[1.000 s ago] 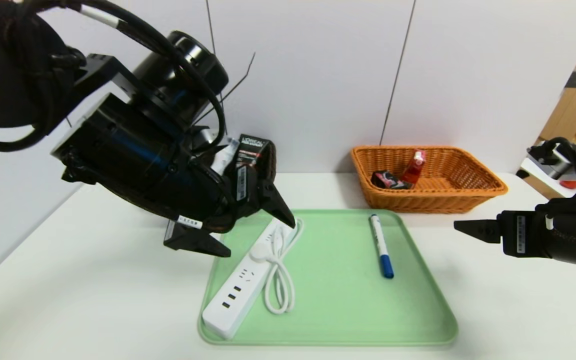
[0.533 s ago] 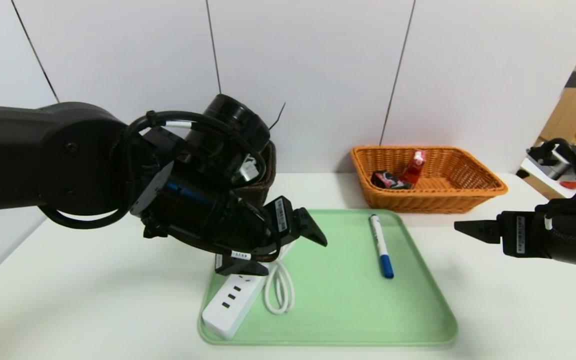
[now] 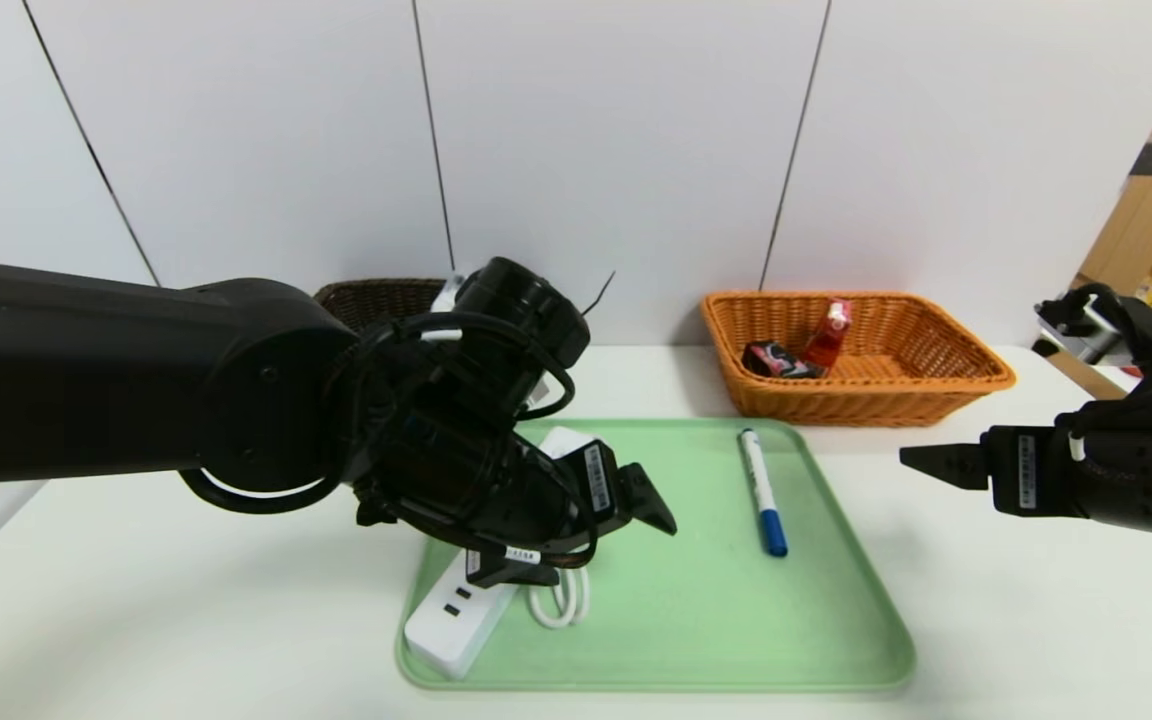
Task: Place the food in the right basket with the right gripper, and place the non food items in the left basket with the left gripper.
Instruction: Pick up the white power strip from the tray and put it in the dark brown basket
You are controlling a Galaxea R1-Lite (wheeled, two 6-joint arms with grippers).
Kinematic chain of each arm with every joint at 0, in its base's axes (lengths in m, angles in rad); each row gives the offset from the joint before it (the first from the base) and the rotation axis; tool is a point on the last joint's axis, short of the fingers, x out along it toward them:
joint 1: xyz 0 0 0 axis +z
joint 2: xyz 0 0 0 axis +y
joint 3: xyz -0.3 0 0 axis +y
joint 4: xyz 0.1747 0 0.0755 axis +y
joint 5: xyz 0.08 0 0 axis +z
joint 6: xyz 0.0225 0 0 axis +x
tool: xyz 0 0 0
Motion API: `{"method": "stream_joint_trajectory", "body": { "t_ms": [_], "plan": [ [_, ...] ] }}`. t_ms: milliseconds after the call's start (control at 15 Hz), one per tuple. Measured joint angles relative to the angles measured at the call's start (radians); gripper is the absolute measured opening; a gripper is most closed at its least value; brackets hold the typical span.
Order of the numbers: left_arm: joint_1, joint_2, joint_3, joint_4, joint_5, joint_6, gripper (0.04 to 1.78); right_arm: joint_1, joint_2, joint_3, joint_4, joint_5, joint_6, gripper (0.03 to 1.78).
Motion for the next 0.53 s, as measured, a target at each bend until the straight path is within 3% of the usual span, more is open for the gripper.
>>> {"method": "stream_joint_trajectory", "body": {
  "t_ms": [533],
  "plan": [
    [-0.003, 0.086, 0.001, -0.073, 0.029, 0.0, 1.69, 0.0, 0.011, -0.003, 0.001, 0.002, 0.0, 1.71]
  ]
}}
